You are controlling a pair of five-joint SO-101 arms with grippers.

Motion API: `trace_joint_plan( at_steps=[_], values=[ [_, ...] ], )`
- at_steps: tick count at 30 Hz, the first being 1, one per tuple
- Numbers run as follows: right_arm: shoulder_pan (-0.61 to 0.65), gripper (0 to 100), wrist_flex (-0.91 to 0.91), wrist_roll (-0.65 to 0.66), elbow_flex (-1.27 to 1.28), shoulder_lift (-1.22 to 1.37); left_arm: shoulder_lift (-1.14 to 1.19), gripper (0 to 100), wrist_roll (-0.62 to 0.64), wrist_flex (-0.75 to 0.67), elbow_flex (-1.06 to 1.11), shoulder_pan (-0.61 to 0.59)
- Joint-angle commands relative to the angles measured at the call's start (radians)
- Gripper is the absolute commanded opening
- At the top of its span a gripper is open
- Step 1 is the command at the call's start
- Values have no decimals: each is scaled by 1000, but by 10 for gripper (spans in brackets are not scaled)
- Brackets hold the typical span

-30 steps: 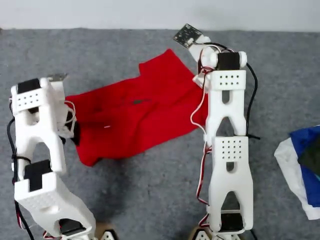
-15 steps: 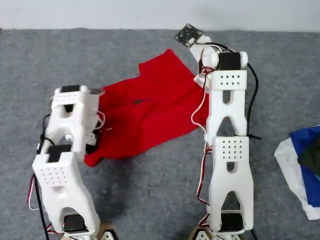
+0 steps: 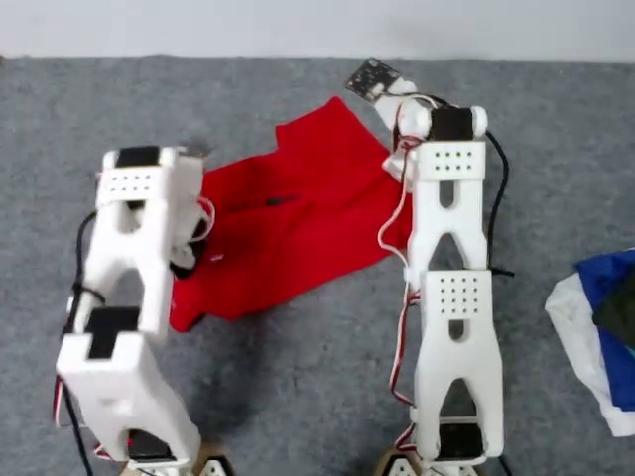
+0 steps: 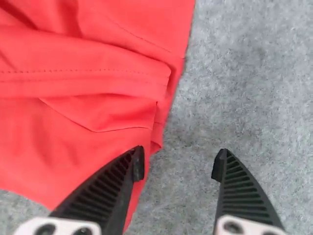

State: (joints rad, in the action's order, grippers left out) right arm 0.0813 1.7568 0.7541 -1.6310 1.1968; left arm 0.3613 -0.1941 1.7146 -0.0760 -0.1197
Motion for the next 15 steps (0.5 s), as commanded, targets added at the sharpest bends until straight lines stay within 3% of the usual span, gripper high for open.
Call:
trace_joint_plan(
  at_steps=[1, 6, 15],
  values=[
    [-8, 242, 41, -11, -49, -13, -198, 11, -15, 31, -31, 3],
    [-10, 242, 41, -11, -51, -13, -198, 11, -12, -69, -28, -8],
    [-33, 242, 41, -11, -51, -13, 81, 53, -3, -29, -45, -28]
  ],
)
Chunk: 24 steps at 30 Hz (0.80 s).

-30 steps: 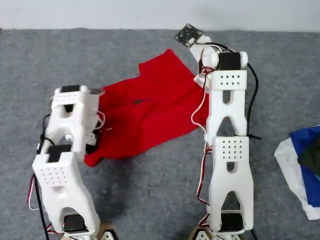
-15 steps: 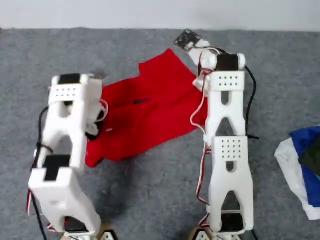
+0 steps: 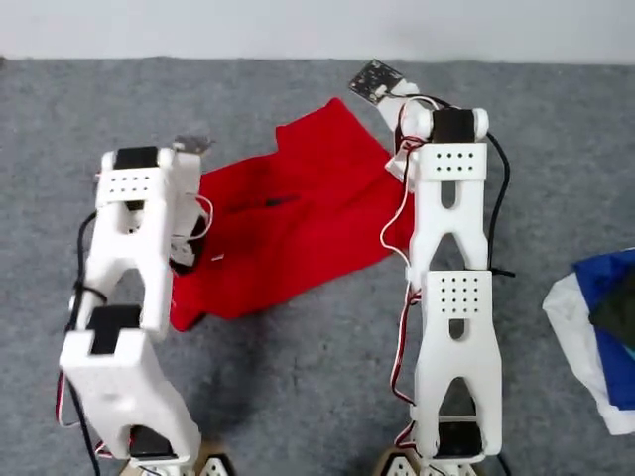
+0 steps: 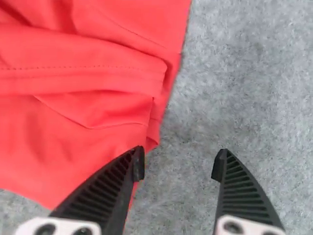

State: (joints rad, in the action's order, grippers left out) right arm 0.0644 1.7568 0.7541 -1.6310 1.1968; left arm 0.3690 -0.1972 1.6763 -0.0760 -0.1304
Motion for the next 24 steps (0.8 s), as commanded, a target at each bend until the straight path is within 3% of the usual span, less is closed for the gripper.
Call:
trace_joint_plan(
  at_steps=[1, 4, 7, 12, 21, 24],
  values=[
    [-21, 242, 41, -11, -51, -15, 98, 65, 21, 2, -67, -31],
    [-35, 242, 42, -9, -51, -15, 149, 111, 147, -14, -179, -91],
    [-45, 242, 42, -9, -51, -13, 196, 176, 193, 15, -291, -117],
    [-39, 242, 42, -9, -51, -13, 293, 152, 133, 71, -348, -83],
    [-31, 242, 42, -9, -51, -13, 430, 9, 34, 60, -349, -21],
    [-33, 242, 42, -9, -51, -8, 439, 12, 21, 57, -349, -25]
  ],
)
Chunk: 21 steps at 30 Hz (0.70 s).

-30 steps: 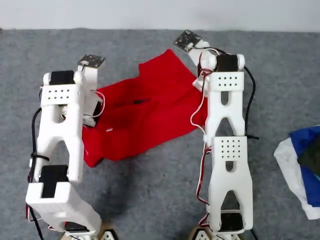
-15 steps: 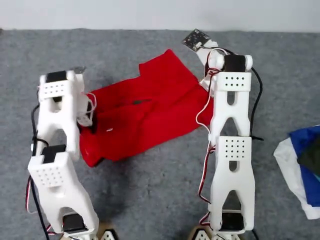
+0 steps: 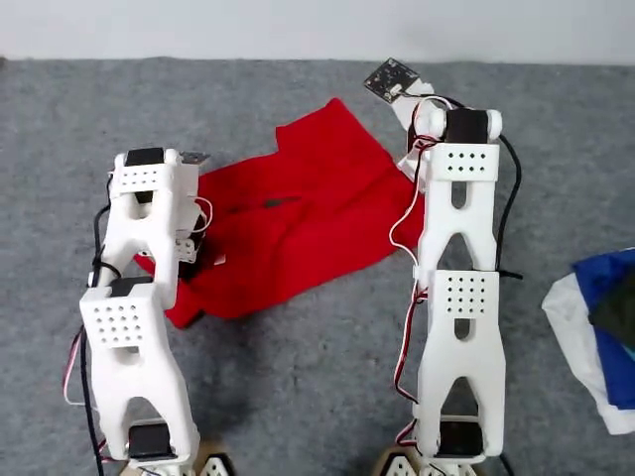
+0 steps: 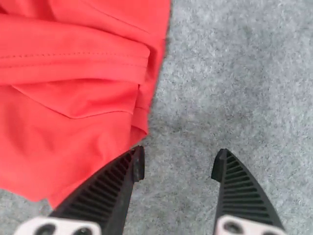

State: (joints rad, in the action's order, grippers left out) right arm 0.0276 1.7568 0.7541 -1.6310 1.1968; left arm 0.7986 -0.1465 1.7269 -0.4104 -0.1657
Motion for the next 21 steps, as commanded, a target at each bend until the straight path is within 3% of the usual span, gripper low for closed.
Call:
trace_joint_plan(
  at_steps=[1, 8, 16, 21],
  values=[
    [4, 242, 42, -9, -51, -7, 5, 12, -29, 9, -15, 9],
    [10, 242, 42, -9, -49, -5, -126, 12, -28, 28, -15, 8],
    [5, 242, 42, -11, -49, -8, -425, 12, -26, 28, 21, -23],
    [10, 242, 42, -11, -49, -7, -465, 12, -32, 0, 21, -21]
  ],
)
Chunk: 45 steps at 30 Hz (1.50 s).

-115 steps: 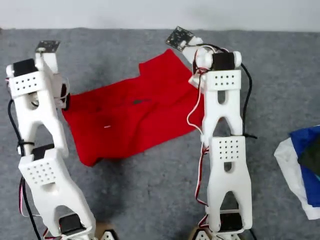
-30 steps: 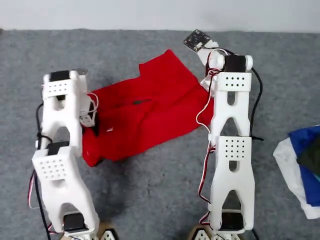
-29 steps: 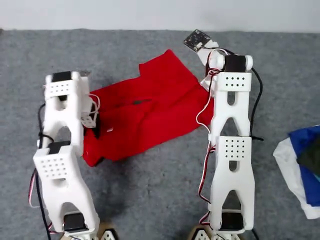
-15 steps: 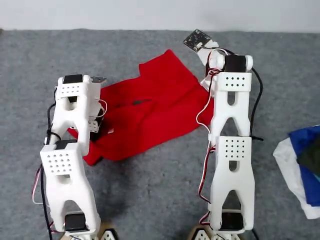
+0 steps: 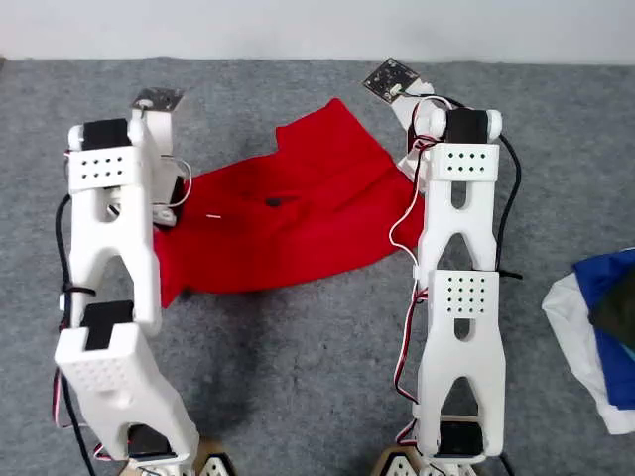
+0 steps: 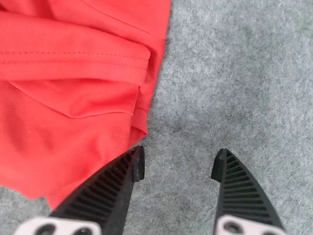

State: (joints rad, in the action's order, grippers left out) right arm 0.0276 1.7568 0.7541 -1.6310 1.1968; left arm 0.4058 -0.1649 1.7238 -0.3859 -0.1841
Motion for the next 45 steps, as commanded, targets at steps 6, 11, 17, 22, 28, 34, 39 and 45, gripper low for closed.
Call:
trace_joint_plan(
  at_steps=[6, 11, 17, 22, 28, 34, 39, 45],
  values=[
    [7, 242, 42, -11, -49, -13, 8, 12, -8, -146, -5, -41],
    [1, 242, 42, -11, -49, -13, 91, 12, -6, -313, -7, -78],
    [8, 242, 42, -11, -49, -13, 160, 13, 44, -506, -18, -110],
    [30, 245, 42, -11, -49, -19, 235, 26, 140, -483, -136, -117],
    [136, 284, 42, -11, -49, -45, 325, 150, 276, -238, -390, -120],
    [205, 333, 25, -5, 35, -31, 411, 169, 282, 38, -596, -138],
    [202, 322, -61, 8, 74, -15, 374, 169, 233, 35, -599, -252],
    [213, 320, -153, 74, 124, 4, 319, 169, 157, 35, -572, -364]
  ],
)
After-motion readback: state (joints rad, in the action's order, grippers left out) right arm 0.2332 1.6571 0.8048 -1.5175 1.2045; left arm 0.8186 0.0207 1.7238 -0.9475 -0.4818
